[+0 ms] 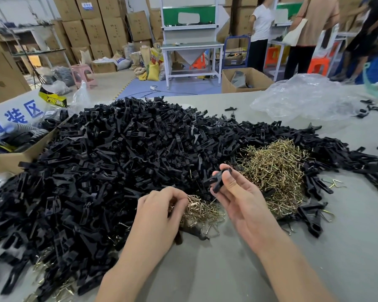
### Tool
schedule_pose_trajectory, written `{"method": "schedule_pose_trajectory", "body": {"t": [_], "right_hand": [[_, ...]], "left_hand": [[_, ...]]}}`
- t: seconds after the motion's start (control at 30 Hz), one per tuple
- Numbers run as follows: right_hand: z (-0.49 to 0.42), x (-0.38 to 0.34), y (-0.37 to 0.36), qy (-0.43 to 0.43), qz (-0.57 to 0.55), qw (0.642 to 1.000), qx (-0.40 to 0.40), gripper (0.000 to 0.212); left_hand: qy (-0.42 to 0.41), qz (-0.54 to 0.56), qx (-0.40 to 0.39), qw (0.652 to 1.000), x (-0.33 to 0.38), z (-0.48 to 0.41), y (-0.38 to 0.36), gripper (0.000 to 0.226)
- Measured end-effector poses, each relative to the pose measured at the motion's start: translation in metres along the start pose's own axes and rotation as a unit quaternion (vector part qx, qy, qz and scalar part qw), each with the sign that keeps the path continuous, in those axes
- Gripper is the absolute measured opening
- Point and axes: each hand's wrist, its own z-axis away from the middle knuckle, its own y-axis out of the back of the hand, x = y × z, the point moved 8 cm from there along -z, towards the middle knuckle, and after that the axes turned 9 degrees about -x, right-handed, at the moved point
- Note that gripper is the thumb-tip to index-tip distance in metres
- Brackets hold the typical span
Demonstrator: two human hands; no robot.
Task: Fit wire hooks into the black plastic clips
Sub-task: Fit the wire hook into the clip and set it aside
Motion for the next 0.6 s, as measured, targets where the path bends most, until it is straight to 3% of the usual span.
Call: {"method": "schedule_pose_trajectory", "body": {"t": [0.2, 0.37, 0.47, 0.6], "right_hand": [[-0.001, 0.005, -0.002, -0.018, 0.011, 1.000, -0.013, 0.033], [-0.001, 0.008, -0.005, -0.018, 0.041, 0.999, -0.028, 0.032], [0.001, 0.008, -0.005, -0.019, 0.047, 0.998, -0.033, 0.033], [0.002, 0.010, -0.007, -0.023, 0.059, 0.997, -0.039, 0.029]], "left_hand": [[0.023, 0.119, 0.029, 0.992, -0.003, 0.003, 0.007, 0.014], [-0.079, -0.082, -0.043, 0.993, 0.021, 0.006, 0.000, 0.014], [-0.088, -0.118, -0.096, 0.984, 0.016, 0.007, 0.000, 0.030], [-0.077, -0.123, -0.128, 0.981, 0.001, 0.012, 0.007, 0.026]]}}
